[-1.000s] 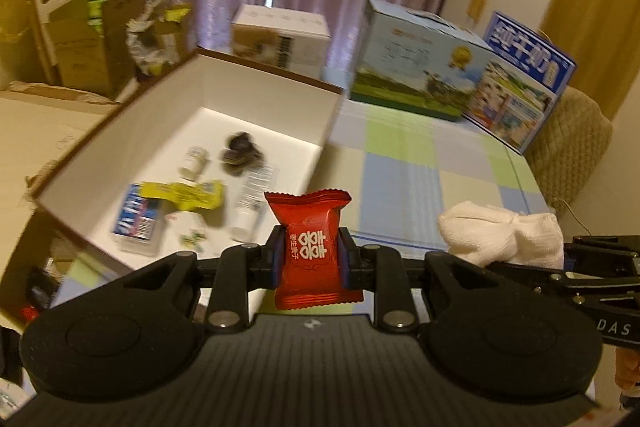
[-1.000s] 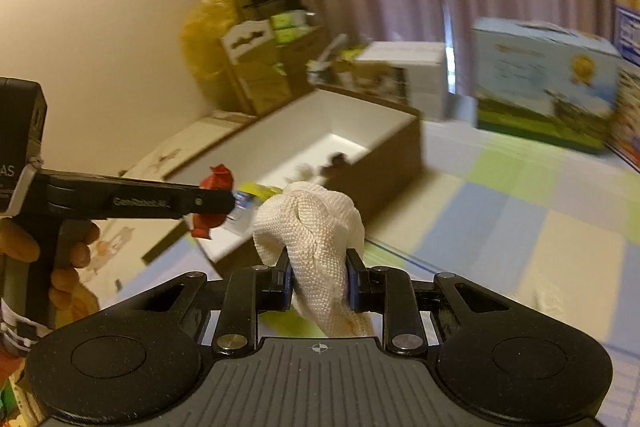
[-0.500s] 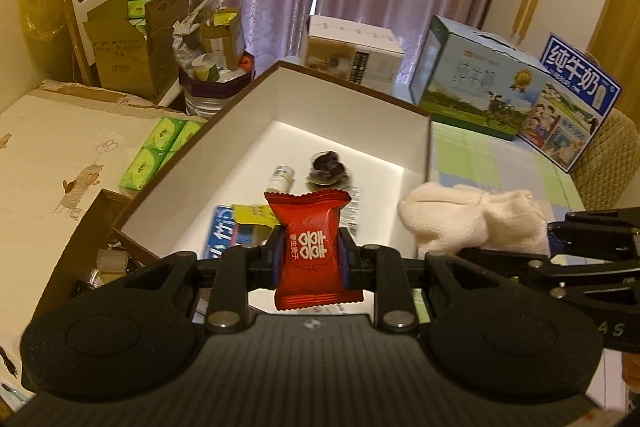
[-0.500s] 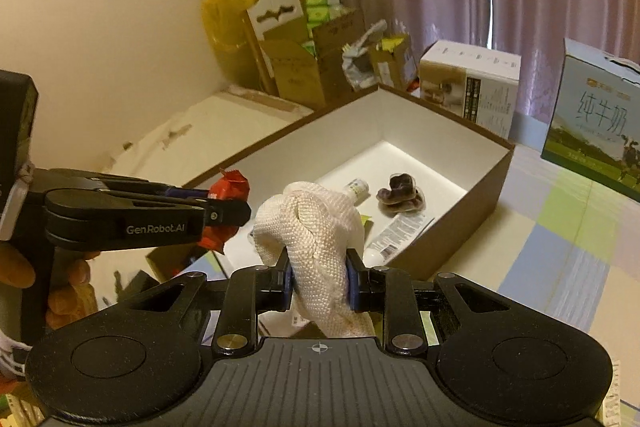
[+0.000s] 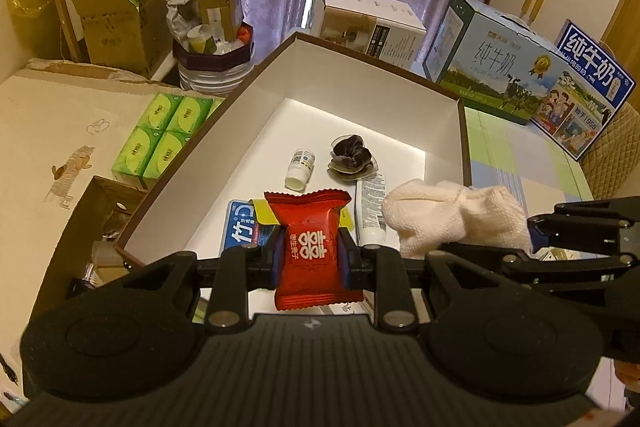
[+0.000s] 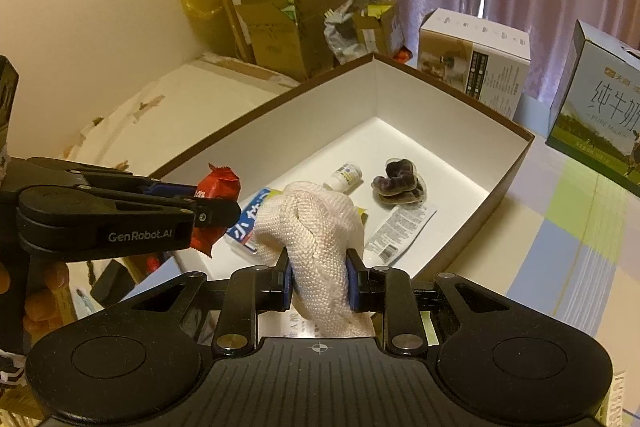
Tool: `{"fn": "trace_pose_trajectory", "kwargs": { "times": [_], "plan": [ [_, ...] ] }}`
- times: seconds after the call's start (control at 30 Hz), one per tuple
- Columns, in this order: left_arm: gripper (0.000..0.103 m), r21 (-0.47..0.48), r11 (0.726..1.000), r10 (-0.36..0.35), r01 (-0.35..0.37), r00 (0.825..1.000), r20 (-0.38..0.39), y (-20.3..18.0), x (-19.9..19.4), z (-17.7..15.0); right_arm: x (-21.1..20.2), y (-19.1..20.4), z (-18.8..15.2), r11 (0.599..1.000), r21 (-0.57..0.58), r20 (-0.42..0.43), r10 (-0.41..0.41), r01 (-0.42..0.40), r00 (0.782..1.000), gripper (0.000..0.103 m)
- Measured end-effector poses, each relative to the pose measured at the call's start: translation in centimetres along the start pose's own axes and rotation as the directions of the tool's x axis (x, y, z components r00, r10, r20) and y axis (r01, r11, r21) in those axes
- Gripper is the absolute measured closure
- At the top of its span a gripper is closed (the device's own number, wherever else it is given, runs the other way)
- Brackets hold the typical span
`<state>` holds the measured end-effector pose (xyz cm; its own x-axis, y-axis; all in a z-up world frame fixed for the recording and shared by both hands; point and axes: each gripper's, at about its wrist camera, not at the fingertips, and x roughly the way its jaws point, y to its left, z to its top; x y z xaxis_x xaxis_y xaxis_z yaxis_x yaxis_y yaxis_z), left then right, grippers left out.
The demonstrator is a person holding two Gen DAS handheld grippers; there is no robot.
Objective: Organize objects
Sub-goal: 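Carry the white cloth and red candy packet over the storage box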
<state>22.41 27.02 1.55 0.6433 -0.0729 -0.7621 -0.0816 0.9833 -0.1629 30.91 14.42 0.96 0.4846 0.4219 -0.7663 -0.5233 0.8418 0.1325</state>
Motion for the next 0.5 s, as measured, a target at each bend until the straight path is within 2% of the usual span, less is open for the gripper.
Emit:
{"fn": "trace_pose_trajectory", "kwargs": {
  "times": [0.3,0.43,0.5],
  "plan": [
    [0.08,0.001,0.999,-0.035,0.035,0.997,-0.065,0.6,2.3,0.2,2.0,-0.4,0.9,0.999,0.003,-0.037,-0.039,0.04,0.999,0.081],
    [0.065,0.005,0.999,-0.036,0.037,0.997,-0.073,0.9,3.0,0.3,2.5,-0.5,1.2,0.999,0.003,-0.047,-0.051,0.051,0.998,0.081],
    [0.065,0.011,0.999,-0.032,0.033,0.997,-0.071,1.1,3.1,0.4,2.8,-0.5,1.3,0.998,0.002,-0.052,-0.055,0.055,0.997,0.081]
  ]
}}
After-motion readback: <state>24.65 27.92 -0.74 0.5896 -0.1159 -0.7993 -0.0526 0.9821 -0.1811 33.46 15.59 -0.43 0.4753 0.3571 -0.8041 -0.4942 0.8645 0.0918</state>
